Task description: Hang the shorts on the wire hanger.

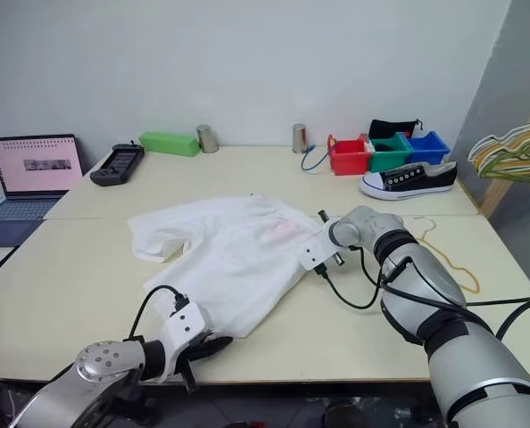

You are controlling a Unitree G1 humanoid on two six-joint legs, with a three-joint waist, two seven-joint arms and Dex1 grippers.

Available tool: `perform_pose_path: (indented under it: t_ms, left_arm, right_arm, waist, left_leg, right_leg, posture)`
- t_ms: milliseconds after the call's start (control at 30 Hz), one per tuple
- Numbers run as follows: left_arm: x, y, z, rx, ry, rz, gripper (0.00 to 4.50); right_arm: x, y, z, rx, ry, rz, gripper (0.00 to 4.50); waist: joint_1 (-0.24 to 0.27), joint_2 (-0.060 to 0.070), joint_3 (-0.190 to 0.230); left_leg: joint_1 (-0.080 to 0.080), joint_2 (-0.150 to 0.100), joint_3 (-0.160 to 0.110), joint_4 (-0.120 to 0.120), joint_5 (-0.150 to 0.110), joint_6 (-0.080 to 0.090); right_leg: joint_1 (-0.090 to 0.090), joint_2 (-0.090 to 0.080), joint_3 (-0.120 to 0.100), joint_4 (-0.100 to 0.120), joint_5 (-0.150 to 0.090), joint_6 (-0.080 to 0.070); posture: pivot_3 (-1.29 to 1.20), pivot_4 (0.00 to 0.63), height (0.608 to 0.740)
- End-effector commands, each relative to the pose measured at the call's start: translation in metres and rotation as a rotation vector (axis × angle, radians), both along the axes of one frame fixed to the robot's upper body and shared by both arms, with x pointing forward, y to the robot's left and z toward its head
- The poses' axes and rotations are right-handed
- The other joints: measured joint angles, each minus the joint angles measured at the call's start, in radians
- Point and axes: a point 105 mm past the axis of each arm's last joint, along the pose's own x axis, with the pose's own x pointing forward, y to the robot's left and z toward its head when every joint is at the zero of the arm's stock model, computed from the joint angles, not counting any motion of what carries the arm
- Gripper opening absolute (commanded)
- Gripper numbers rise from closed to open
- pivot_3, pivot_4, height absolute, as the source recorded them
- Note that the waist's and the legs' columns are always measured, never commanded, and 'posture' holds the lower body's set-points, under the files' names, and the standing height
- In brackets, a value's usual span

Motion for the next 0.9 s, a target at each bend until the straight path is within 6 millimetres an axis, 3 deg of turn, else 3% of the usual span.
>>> perform_pose_path:
  t_ms: [33, 200, 333, 633, 733, 900]
  left_arm:
    - [0.005, 0.014, -0.002, 0.057, 0.000, 0.020, 0.00]
    - [0.013, 0.023, -0.003, 0.097, -0.010, 0.021, 0.00]
    - [0.023, 0.037, -0.004, 0.170, -0.041, -0.005, 0.00]
    - [0.057, 0.070, 0.002, 0.361, -0.171, -0.099, 0.00]
    - [0.063, 0.085, 0.005, 0.414, -0.186, -0.122, 0.00]
    - [0.062, 0.108, 0.014, 0.504, -0.178, -0.199, 0.00]
  right_arm:
    - [0.004, -0.008, 0.009, 0.016, -0.008, -0.019, 0.03]
    - [0.000, -0.026, 0.003, 0.009, 0.042, -0.046, 0.03]
    - [-0.008, -0.058, -0.002, -0.042, 0.107, -0.064, 0.03]
    - [-0.060, -0.118, -0.013, -0.168, 0.369, 0.014, 0.03]
    - [-0.095, -0.118, -0.012, -0.165, 0.501, 0.040, 0.03]
    - [-0.171, -0.079, -0.003, -0.011, 0.848, 0.036, 0.03]
  waist:
    - [0.000, 0.000, 0.000]
    - [-0.001, 0.000, 0.000]
    - [-0.001, 0.000, 0.000]
    - [0.003, 0.000, 0.001]
    - [0.011, 0.000, 0.001]
    - [0.018, 0.001, 0.002]
  left_leg:
    - [0.000, 0.000, 0.000, 0.000, 0.000, 0.000]
    - [0.000, 0.000, 0.000, 0.000, 0.000, 0.000]
    - [0.000, 0.000, 0.000, 0.000, 0.000, 0.000]
    - [-0.001, 0.000, 0.002, 0.000, 0.000, 0.000]
    - [-0.003, 0.001, 0.002, 0.000, 0.000, 0.000]
    - [-0.003, 0.002, 0.003, -0.001, -0.001, 0.000]
  right_leg:
    - [0.000, 0.000, 0.000, 0.000, 0.000, 0.000]
    - [0.000, 0.000, 0.000, 0.000, -0.001, 0.001]
    - [0.000, 0.000, 0.000, 0.000, -0.001, 0.002]
    - [0.001, 0.000, 0.001, -0.002, -0.001, 0.002]
    - [0.001, 0.000, 0.000, -0.003, -0.002, 0.002]
    - [0.000, 0.000, 0.000, -0.002, -0.004, 0.002]
  posture:
    - [-0.09, 0.026, 0.740]
    - [-0.09, 0.031, 0.740]
    - [-0.10, 0.036, 0.740]
    - [-0.13, 0.039, 0.740]
    - [-0.14, 0.039, 0.740]
    - [-0.13, 0.038, 0.740]
